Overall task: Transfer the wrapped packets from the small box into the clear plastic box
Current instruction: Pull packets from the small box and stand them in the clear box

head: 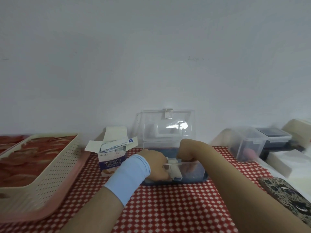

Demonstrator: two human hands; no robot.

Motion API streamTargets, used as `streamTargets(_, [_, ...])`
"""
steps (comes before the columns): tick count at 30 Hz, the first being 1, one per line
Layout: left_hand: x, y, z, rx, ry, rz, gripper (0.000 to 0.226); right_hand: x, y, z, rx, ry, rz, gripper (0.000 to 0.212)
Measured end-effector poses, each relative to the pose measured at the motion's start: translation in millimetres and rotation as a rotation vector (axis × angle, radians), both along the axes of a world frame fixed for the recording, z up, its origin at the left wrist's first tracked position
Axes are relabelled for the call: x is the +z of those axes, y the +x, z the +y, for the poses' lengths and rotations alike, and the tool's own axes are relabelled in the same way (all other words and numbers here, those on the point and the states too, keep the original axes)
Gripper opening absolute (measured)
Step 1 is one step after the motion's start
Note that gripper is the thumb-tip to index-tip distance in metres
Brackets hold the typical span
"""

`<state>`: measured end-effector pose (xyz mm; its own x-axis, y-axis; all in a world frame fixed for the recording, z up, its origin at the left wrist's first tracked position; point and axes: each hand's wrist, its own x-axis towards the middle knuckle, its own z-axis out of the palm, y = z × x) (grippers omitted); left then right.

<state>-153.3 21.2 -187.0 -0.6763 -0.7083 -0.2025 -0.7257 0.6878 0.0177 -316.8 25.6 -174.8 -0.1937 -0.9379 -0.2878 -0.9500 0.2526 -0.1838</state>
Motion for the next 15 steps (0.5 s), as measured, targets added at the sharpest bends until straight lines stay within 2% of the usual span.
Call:
streamTargets(4, [28.1,25.5,1.2,0.028,0.095,0.297,0.044,26.4,1.0,5.0,-0.12,-0.075,-0.162,0.012])
streamTargets(6, [44.7,47.0,-2.8,0.059,0.099,0.496,0.038,43.2,6.6,6.1,-0.164,-0.213,-0.2,0.014])
streamTargets(8, [55.5,73.4,-13.9,0.13,0.035,0.649,0.025,57.2,23.1,4.6,-0.082,-0.372,-0.183,0.02])
streamTargets(10, [57.0,99.4,-27.9,0.226,-0.062,0.702,0.016,66.1,48.6,8.8,0.049,-0.502,-0.253,0.022])
streamTargets(12, [50.6,124.4,-41.0,0.352,-0.132,0.71,0.017,66.1,78.0,11.8,0.188,-0.563,-0.291,0.022])
streamTargets(15, [30.2,151.8,-54.9,0.485,-0.125,0.659,0.02,54.1,108.8,3.7,0.317,-0.584,-0.183,0.027])
